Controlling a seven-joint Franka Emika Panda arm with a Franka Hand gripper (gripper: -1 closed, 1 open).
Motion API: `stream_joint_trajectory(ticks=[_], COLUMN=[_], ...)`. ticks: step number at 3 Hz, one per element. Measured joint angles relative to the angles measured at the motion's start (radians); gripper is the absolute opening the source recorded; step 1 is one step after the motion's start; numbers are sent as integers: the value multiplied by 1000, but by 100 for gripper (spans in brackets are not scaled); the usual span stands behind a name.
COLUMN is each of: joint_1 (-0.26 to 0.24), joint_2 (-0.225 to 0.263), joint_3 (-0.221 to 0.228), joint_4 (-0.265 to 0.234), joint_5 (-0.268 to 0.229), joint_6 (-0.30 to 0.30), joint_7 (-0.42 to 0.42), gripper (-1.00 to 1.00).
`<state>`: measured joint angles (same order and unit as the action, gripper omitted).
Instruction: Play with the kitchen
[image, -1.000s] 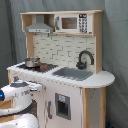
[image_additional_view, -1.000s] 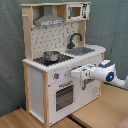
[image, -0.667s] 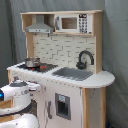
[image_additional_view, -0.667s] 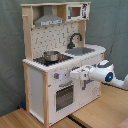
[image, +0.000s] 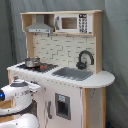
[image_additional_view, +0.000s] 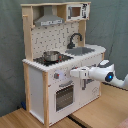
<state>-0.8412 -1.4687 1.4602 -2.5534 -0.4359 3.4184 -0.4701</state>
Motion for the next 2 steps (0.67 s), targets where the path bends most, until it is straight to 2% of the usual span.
stream_joint_trajectory(ticks=[2], joint_1=[0], joint_2=[0], joint_3=[0], joint_4=[0], joint_5=[3], joint_6=[0], joint_7=[229], gripper=[-100])
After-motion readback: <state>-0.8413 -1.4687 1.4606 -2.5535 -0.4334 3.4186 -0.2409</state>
